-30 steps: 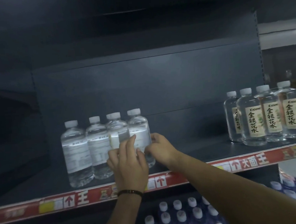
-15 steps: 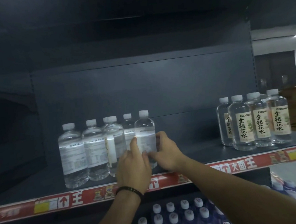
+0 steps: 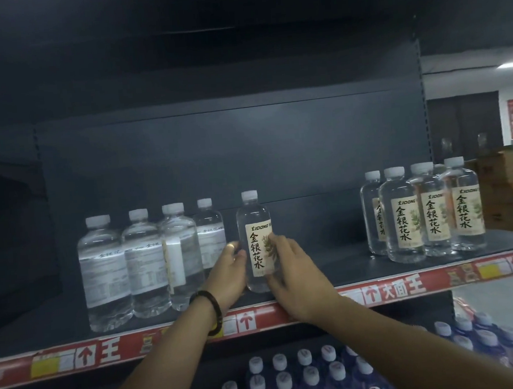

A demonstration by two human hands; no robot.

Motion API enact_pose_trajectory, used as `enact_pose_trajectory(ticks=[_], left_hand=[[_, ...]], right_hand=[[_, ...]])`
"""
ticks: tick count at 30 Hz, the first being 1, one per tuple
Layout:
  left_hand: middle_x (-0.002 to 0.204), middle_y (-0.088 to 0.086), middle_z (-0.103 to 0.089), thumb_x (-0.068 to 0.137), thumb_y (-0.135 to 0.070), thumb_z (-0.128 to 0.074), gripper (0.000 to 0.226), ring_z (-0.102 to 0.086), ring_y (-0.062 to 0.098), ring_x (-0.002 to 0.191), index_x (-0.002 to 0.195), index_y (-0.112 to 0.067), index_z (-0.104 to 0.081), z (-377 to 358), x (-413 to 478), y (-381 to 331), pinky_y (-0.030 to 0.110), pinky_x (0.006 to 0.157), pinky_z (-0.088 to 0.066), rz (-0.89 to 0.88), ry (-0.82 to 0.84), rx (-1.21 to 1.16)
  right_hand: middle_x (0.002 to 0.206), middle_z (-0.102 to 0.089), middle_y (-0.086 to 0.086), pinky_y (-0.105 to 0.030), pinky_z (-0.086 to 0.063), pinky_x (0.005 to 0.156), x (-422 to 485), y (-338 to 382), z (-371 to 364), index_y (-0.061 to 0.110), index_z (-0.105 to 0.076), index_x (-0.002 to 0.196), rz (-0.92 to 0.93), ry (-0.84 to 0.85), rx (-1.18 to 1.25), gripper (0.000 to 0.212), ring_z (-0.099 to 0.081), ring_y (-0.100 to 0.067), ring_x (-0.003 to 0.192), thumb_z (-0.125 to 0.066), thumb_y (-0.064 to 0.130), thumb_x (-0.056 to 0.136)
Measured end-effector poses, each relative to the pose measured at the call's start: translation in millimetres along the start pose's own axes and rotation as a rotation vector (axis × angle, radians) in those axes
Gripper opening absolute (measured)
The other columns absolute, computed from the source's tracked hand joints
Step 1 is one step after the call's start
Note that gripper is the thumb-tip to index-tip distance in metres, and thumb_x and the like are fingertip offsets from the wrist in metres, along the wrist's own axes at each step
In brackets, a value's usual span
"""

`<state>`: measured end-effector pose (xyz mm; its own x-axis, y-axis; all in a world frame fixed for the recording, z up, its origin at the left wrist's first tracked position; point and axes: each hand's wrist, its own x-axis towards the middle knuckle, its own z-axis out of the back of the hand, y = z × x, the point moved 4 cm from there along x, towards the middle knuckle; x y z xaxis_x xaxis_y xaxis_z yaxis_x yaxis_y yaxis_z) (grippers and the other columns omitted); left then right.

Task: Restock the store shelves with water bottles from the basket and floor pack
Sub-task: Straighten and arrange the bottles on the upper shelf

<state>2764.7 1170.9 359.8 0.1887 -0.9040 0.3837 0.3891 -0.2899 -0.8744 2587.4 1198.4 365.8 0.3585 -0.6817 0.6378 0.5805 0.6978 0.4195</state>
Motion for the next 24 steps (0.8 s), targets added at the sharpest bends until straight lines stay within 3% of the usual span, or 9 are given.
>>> enact_pose_trajectory(ticks=[3,5,7,10,13,16,20,24], left_hand=[[0.131,-0.01,-0.072,0.107,-0.048,-0.037,0.042,-0.067,0.017,0.124,0.146,-0.038,-0.051,-19,5,-2,0.049,0.106,-0.055,0.001,0.11,-0.099],[0.133,-0.014,-0.071,0.106,-0.053,-0.038,0.046,-0.064,0.014,0.129,0.149,-0.04,-0.049,-31,11,-6,0.048,0.111,-0.05,-0.025,0.178,-0.069],[0.136,-0.014,-0.069,0.104,-0.054,-0.041,0.05,-0.062,0.014,0.131,0.152,-0.041,-0.046,-43,19,-9,0.05,0.113,-0.048,-0.037,0.236,-0.035],[0.135,-0.005,-0.07,0.111,-0.037,-0.043,0.04,-0.069,0.019,0.122,0.149,-0.031,-0.048,-66,29,-16,0.05,0.105,-0.056,-0.046,0.302,-0.105],[0.133,0.002,-0.072,0.112,-0.024,-0.044,0.032,-0.072,0.02,0.117,0.143,-0.026,-0.053,-90,38,-26,0.052,0.103,-0.057,-0.073,0.316,-0.158],[0.135,0.003,-0.07,0.111,-0.018,-0.046,0.038,-0.072,0.019,0.117,0.149,-0.021,-0.048,-116,46,-34,0.044,0.1,-0.06,-0.029,0.357,-0.204],[0.133,0.004,-0.071,0.109,-0.015,-0.053,0.049,-0.071,0.022,0.117,0.156,-0.019,-0.041,-148,58,-42,0.044,0.098,-0.061,0.024,0.379,-0.248],[0.131,0.012,-0.071,0.109,-0.007,-0.049,0.041,-0.072,0.026,0.109,0.149,-0.016,-0.048,-175,61,-55,0.039,0.087,-0.063,0.06,0.391,-0.297]], right_hand=[[0.17,-0.009,0.007,-0.037,-0.052,0.112,-17,-9,5,0.024,-0.006,0.167,0.104,0.025,-0.178,0.082,-0.039,-0.018,0.148,-0.057,0.036,0.105],[0.171,-0.004,0.006,-0.039,-0.049,0.115,-24,-16,9,0.026,0.002,0.168,0.11,0.047,-0.207,0.085,-0.035,-0.022,0.152,-0.054,0.038,0.106],[0.173,0.002,0.005,-0.043,-0.04,0.122,-29,-23,13,0.031,0.012,0.167,0.035,0.087,-0.17,0.09,-0.024,-0.026,0.157,-0.054,0.041,0.106],[0.174,0.022,-0.005,-0.047,-0.023,0.129,-32,-36,21,0.031,0.022,0.165,-0.036,0.135,-0.258,0.095,-0.002,-0.032,0.163,-0.051,0.049,0.107],[0.175,0.019,-0.012,-0.051,-0.022,0.129,-33,-51,36,0.031,0.014,0.167,-0.069,0.14,-0.355,0.089,-0.007,-0.036,0.162,-0.047,0.052,0.106],[0.176,0.013,-0.014,-0.053,-0.022,0.128,-30,-68,52,0.03,0.005,0.169,-0.114,0.141,-0.403,0.083,-0.012,-0.037,0.162,-0.045,0.054,0.107],[0.174,0.019,-0.019,-0.053,-0.027,0.128,-24,-95,68,0.029,0.002,0.169,-0.184,0.219,-0.385,0.08,-0.021,-0.044,0.159,-0.048,0.04,0.108],[0.174,0.017,-0.019,-0.051,-0.027,0.127,-16,-116,78,0.028,0.0,0.169,-0.251,0.221,-0.325,0.08,-0.025,-0.044,0.158,-0.049,0.04,0.108]])
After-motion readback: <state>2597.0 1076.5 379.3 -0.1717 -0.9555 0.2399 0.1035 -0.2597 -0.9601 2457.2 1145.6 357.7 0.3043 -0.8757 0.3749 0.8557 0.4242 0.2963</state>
